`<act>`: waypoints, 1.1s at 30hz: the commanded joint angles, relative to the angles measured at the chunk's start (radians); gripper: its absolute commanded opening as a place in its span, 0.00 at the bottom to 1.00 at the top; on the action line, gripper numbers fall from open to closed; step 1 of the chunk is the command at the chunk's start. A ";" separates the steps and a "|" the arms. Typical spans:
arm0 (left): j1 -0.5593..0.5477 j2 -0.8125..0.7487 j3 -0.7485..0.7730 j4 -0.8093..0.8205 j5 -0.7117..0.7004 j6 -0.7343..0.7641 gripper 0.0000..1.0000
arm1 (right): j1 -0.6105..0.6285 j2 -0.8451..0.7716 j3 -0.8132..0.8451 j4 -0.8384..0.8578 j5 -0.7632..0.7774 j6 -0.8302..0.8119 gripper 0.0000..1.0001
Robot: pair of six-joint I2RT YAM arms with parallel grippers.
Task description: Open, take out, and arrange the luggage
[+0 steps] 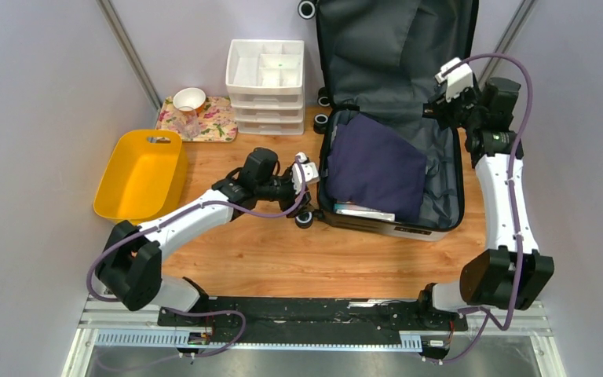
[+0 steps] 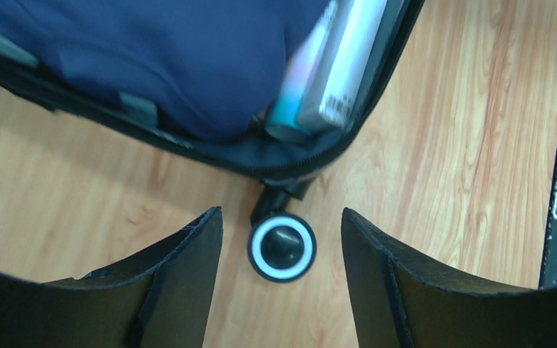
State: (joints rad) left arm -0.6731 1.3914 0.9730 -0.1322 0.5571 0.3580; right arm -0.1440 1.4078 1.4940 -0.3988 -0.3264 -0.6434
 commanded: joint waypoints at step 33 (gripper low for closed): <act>-0.089 0.501 0.268 0.261 -0.040 -0.199 0.74 | -0.170 0.632 0.161 -0.141 0.613 0.014 0.40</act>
State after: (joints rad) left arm -0.7586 1.8523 1.1553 -0.0315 0.5568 0.1623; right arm -0.2230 2.0411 1.6230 -0.4763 0.1062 -0.6830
